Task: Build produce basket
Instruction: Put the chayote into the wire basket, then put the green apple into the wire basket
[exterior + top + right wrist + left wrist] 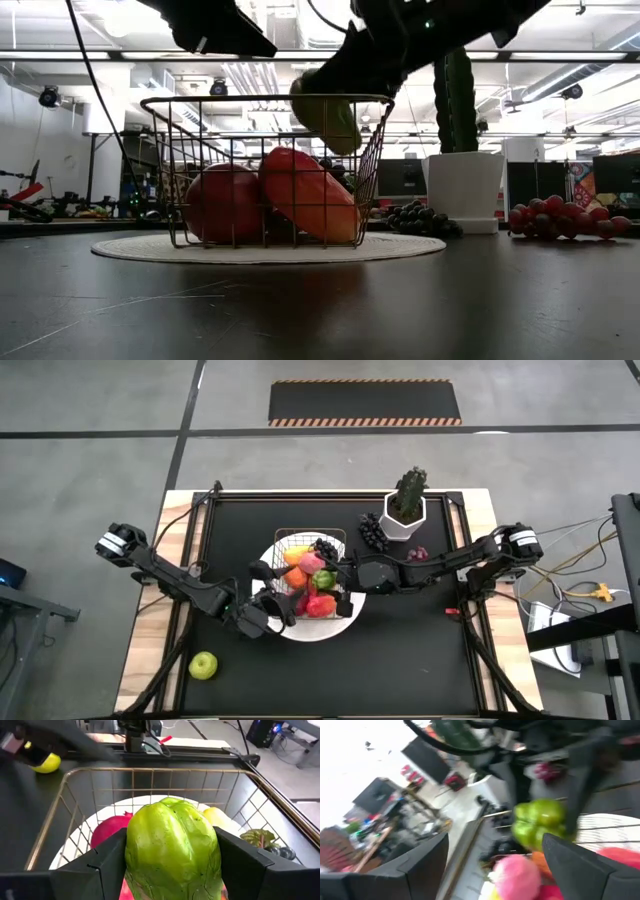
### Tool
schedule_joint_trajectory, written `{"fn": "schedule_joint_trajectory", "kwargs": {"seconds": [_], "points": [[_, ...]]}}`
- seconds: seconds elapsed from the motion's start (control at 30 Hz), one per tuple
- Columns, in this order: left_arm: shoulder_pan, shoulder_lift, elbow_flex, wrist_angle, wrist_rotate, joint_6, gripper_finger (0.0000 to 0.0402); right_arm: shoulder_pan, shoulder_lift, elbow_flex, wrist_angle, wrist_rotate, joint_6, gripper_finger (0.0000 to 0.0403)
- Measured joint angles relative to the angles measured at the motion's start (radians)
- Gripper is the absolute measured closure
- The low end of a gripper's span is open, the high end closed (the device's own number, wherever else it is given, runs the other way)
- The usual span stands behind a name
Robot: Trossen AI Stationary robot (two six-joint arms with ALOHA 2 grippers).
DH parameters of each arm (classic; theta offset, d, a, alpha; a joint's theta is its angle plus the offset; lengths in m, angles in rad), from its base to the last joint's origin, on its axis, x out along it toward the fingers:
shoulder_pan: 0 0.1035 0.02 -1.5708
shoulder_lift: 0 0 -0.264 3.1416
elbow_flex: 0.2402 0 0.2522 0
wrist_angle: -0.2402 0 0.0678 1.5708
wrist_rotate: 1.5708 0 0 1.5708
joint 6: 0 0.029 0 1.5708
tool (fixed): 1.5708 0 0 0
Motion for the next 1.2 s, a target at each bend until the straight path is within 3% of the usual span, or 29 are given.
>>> {"fn": "schedule_joint_trajectory", "kwargs": {"seconds": [0.17,0.6,0.8,0.97,1.2], "points": [[0.000,0.000,0.000,0.008,-0.106,-0.017,0.0100,-0.001,0.015,0.000,-0.005,0.000,0.020,0.0149],[-0.007,0.004,0.000,0.011,-0.075,-0.257,0.0100,-0.001,0.004,0.000,-0.010,0.000,0.006,0.0047],[-0.026,0.004,0.007,0.013,-0.065,-0.368,0.0100,0.000,-0.063,0.000,-0.031,0.000,-0.054,0.0049],[-0.067,0.005,0.028,0.016,0.025,-0.479,0.0100,0.000,-0.154,-0.004,-0.135,0.000,-0.100,0.0058],[-0.142,0.005,0.054,0.017,0.096,-0.633,0.0100,0.000,-0.239,-0.064,-0.152,0.000,-0.126,0.0066]]}}
